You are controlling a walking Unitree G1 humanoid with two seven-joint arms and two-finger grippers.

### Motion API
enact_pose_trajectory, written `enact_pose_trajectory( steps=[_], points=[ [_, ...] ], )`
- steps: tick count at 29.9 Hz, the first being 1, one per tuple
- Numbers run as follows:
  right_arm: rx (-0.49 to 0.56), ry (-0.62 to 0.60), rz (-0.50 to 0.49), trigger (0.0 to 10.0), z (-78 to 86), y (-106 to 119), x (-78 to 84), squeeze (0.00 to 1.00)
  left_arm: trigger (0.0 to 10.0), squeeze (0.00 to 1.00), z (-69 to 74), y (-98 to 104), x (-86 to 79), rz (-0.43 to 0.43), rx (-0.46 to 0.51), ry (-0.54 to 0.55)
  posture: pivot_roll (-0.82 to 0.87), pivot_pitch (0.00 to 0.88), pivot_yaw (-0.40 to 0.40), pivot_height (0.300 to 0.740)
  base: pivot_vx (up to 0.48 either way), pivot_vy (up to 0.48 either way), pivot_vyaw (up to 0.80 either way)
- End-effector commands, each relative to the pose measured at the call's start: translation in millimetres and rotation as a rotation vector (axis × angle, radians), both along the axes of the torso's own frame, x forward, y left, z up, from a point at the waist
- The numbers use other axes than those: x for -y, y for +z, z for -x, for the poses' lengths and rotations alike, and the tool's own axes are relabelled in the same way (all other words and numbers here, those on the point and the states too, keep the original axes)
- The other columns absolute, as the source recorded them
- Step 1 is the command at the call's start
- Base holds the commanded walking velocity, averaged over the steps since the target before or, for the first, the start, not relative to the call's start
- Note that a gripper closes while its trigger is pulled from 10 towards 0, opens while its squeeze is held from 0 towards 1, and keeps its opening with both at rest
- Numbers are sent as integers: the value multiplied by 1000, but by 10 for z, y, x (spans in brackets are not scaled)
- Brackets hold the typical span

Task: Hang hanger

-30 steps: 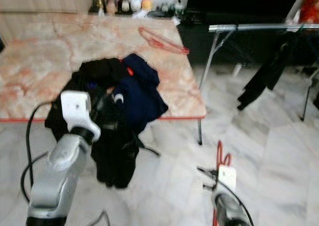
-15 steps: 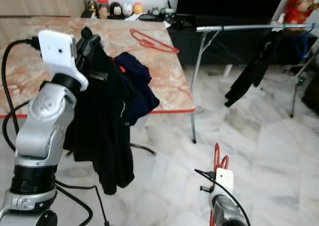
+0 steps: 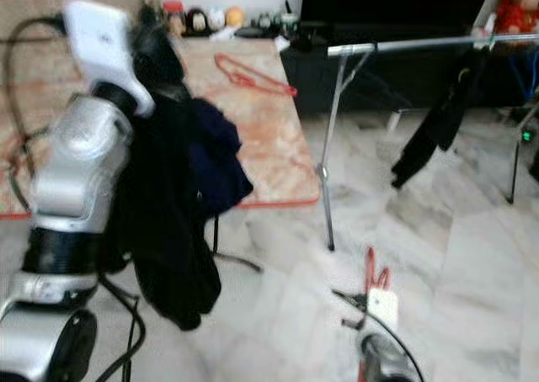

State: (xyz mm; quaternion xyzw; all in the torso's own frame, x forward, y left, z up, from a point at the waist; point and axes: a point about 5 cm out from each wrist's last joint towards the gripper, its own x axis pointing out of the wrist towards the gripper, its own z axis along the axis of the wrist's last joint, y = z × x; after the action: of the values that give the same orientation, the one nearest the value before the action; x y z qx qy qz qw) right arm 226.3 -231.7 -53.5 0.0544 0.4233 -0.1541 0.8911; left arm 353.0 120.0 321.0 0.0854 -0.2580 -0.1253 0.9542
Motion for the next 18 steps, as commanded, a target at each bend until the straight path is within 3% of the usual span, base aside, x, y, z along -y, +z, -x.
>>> enact_pose_trajectory(
  steps=[1,12,18],
  points=[
    [25,7,-17,10000,-90,39,-78,0,10000,0,-11,289,-128,-13,103,53,192,0,-97,740,480,0,0],
    [27,6,-22,10000,-102,42,-98,0,10000,0,-279,897,-166,-80,202,100,218,0,-94,740,480,0,0],
    [26,-1,-23,10000,-101,41,-102,0,10000,0,-363,925,-169,-101,194,106,217,0,-93,740,480,0,0]
  ],
)
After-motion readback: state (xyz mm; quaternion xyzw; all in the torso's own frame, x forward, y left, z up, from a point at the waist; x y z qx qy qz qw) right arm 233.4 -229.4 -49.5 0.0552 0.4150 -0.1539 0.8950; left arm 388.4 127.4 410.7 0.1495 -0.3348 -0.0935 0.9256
